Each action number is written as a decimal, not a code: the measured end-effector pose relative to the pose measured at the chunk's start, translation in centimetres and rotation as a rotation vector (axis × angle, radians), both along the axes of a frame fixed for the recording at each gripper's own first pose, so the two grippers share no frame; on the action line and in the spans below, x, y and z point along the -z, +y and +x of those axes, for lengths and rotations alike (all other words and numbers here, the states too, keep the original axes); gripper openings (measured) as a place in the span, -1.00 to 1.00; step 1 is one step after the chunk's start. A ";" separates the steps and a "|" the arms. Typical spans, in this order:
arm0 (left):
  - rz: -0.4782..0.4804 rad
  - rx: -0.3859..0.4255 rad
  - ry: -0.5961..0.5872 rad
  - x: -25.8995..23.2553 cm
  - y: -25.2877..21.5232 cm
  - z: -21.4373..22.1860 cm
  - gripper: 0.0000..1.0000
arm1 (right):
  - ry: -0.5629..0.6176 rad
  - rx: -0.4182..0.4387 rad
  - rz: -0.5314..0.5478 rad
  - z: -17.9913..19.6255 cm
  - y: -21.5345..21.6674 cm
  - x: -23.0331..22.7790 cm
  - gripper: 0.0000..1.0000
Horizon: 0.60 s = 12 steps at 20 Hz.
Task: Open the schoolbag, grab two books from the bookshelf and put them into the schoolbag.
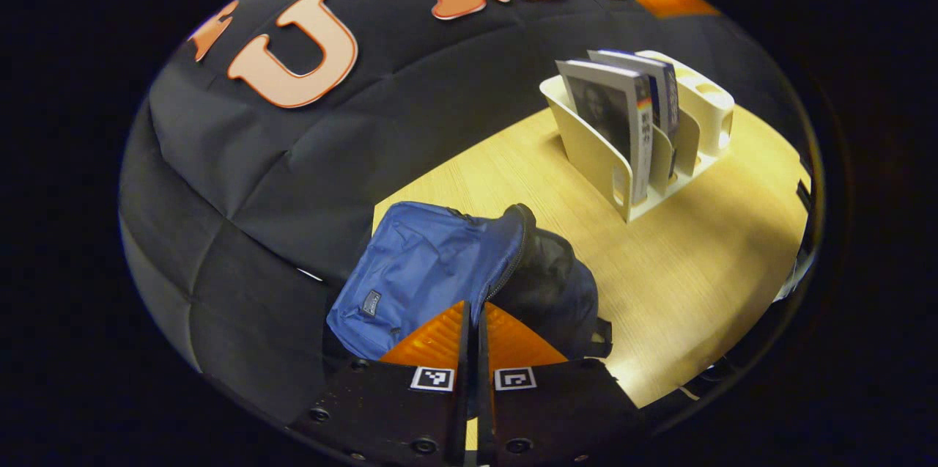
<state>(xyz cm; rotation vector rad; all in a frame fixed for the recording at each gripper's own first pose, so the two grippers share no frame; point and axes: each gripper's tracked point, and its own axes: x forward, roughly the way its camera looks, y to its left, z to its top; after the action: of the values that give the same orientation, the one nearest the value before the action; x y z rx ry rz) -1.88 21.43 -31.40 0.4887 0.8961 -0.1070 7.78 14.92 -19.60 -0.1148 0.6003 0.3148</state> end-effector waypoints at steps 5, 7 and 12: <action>-0.213 -0.074 0.001 -2.9 3.0 2.8 -0.90 | 0.194 0.037 -0.033 4.1 2.1 5.2 0.93; -0.252 -0.096 0.009 -3.9 4.5 4.1 -0.90 | 0.273 0.060 -0.054 5.3 2.6 6.9 0.93; -0.280 -0.044 0.043 -4.4 5.4 6.0 -0.92 | 0.427 0.099 -0.121 7.6 2.3 10.5 0.93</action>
<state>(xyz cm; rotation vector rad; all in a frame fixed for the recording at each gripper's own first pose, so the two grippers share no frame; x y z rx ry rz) 4.08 26.80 -26.99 0.2065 0.9166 -0.2003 15.39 17.25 -30.13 -0.1349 1.0460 0.2064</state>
